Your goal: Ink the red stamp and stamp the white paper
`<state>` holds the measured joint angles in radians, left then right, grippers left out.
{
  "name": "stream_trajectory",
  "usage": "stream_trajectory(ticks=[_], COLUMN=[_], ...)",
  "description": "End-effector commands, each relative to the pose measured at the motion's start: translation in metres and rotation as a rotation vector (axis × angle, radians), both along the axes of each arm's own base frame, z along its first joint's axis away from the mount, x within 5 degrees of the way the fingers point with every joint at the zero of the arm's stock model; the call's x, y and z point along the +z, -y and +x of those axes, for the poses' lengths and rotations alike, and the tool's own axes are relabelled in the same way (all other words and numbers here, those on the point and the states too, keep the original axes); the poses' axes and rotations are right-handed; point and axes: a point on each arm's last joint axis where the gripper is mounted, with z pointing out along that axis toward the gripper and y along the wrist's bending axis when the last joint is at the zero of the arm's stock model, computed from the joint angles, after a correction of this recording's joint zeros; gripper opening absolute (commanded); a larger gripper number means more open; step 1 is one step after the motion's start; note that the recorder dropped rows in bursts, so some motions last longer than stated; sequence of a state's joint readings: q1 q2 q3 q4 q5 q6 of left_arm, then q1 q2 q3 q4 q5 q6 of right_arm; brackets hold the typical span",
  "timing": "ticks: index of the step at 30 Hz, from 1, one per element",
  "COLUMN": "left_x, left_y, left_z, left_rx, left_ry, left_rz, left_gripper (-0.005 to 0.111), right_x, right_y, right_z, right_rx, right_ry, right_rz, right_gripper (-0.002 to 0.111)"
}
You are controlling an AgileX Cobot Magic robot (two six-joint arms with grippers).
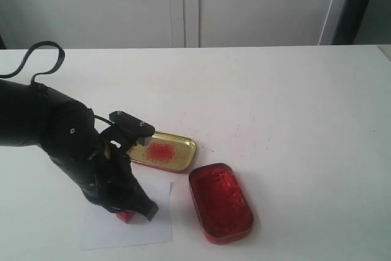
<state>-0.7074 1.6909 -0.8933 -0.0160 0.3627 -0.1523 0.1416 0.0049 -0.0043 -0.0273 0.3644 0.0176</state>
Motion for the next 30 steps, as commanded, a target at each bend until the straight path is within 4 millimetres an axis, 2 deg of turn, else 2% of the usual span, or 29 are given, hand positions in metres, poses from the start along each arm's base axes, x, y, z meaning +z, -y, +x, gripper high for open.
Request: stream_trajectory(ticks=[1,17,30], left_x=[-0.005,0.020,0.021], left_y=[-0.004,-0.008,-0.008], left_z=[-0.008,-0.014,-0.014], left_rx=[0.022,0.023,0.020], left_ry=[-0.045,-0.011,-0.008], left_rz=[0.008,-0.032,-0.034], left_gripper=[0.000,0.000,0.000], right_x=[0.000,0.000,0.000], right_y=[0.000,0.000,0.000], right_z=[0.000,0.000,0.000], right_rx=[-0.006,-0.006,-0.006], right_ry=[0.017,0.017,0.017], right_rz=[0.003,0.003,0.003], right_gripper=[0.000,0.000,0.000])
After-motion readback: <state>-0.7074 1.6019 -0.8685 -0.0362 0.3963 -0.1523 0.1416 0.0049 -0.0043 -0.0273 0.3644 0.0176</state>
